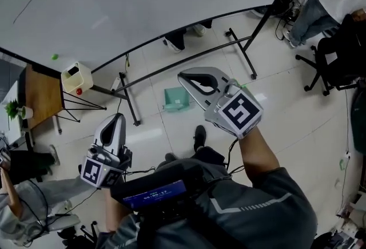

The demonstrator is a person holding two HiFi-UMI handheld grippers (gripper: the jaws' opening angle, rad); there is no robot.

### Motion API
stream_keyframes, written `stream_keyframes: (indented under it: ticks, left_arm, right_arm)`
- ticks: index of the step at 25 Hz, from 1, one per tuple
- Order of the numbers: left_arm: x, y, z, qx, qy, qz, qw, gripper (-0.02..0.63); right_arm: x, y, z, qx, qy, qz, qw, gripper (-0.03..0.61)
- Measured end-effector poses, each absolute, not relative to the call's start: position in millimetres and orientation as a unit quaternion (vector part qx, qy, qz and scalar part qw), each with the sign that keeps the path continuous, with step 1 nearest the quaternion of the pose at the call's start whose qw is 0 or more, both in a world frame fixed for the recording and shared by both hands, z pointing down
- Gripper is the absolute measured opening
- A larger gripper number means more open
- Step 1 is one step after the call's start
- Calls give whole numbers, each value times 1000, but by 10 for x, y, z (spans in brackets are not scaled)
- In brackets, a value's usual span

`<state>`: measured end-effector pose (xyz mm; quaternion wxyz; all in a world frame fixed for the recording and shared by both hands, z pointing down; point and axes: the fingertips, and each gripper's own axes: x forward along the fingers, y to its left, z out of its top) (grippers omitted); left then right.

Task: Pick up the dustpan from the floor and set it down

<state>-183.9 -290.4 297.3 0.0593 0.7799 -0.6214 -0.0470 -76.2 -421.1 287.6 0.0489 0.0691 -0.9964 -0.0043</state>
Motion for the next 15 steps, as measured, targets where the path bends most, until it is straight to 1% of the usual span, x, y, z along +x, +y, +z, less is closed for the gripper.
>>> stream_keyframes:
  ticks: [4, 11, 15]
  left_arm:
    - [-1928, -2317, 2992, 784, -617, -47, 56, 26]
    - [-2451, -816, 3408, 804, -589, -55, 56, 26]
    - [-2382, -126, 3367, 826, -556, -69, 60, 26]
  right_arm:
    - [-771, -3766, 2819, 90, -995, -23, 39, 14]
    - [-1089, -2313, 3065, 153, -987, -25, 51, 14]
    - [-953, -1471, 2997, 189, -980, -29, 59, 14]
